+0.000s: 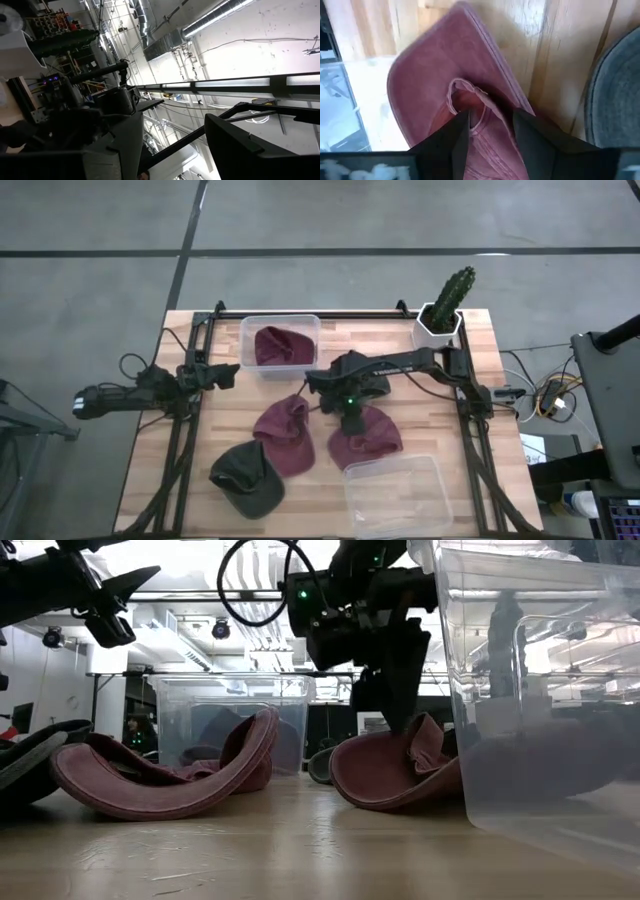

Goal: Pick and place caps into container
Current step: Put the right red cap into the top transparent container

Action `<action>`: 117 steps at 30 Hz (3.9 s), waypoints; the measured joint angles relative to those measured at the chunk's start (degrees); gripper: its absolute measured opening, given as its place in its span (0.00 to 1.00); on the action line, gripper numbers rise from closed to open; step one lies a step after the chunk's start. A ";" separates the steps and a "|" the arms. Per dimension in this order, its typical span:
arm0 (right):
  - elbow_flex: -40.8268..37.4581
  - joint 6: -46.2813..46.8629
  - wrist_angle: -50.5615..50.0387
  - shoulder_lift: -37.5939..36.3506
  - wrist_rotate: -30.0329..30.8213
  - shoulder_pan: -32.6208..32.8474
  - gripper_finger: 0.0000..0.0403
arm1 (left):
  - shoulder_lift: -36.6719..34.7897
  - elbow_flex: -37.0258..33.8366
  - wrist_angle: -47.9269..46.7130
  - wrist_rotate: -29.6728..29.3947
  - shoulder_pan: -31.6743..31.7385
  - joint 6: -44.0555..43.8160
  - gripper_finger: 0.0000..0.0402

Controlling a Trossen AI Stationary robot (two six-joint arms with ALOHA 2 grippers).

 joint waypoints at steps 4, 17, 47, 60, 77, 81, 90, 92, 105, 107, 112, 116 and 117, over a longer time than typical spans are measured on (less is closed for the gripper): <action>2.22 0.01 -0.07 -0.33 -0.04 0.28 0.36 | 0.00 0.00 0.00 0.00 0.00 0.03 0.51; 2.77 -0.47 5.21 0.22 2.60 0.55 0.31 | 0.00 -0.02 0.00 -0.05 0.00 0.46 0.51; -0.11 3.98 4.26 1.01 2.51 1.93 0.04 | 0.00 -0.02 -0.04 -0.07 0.00 0.24 0.51; 11.22 3.05 -4.44 0.68 6.61 0.42 0.03 | 0.00 -0.02 0.00 -0.07 0.00 -0.18 0.51; 33.76 7.49 -17.39 0.60 13.43 -3.28 0.03 | 0.00 -0.02 0.00 -0.39 0.00 0.24 0.51; 34.32 12.79 -14.74 -0.94 13.38 -5.14 0.03 | 0.00 0.26 -0.13 -0.84 0.00 2.96 0.51; 34.82 20.51 -9.18 -1.85 13.39 -7.77 0.03 | 0.11 3.30 0.02 -7.91 0.02 19.23 0.51; 34.82 21.89 -6.70 -1.86 13.34 -7.89 0.03 | 0.11 3.73 0.02 -9.37 0.02 19.34 0.51; 34.82 32.41 11.82 -2.21 15.98 -10.65 0.03 | 0.11 3.80 -3.82 -9.68 0.02 19.06 0.51; 34.82 32.76 12.69 -2.21 16.94 -11.09 0.03 | 0.11 3.78 -4.36 -9.66 0.02 19.06 0.51; 34.82 33.39 14.12 -2.34 20.73 -11.44 0.03 | 0.11 3.78 -8.11 -10.35 0.00 19.04 0.51; 34.82 34.17 15.61 -2.34 22.00 -11.56 0.03 | 0.17 3.78 -11.94 -12.70 0.02 18.35 0.51; 34.82 34.27 15.60 -2.34 22.28 -11.56 0.03 | 0.17 3.78 -11.96 -13.28 0.00 17.95 0.51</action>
